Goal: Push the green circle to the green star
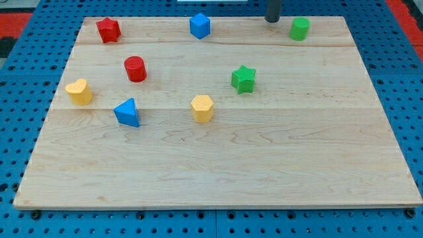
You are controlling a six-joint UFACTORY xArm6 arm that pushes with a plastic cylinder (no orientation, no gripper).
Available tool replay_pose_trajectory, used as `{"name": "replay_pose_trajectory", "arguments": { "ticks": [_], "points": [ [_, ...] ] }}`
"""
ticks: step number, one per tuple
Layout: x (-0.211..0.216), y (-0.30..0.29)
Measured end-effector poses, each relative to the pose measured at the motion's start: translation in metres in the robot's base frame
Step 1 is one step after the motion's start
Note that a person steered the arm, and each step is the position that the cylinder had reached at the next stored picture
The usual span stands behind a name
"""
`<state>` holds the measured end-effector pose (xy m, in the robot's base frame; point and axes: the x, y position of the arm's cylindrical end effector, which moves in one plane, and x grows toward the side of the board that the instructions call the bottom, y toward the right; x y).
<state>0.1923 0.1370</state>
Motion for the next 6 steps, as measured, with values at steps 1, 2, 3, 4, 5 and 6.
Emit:
{"name": "replay_pose_trajectory", "arguments": {
  "ticks": [1, 2, 3, 4, 5, 6],
  "points": [
    [0.01, 0.054],
    [0.037, 0.032],
    [0.049, 0.034],
    [0.036, 0.061],
    [0.085, 0.053],
    [0.121, -0.019]
  ]
}}
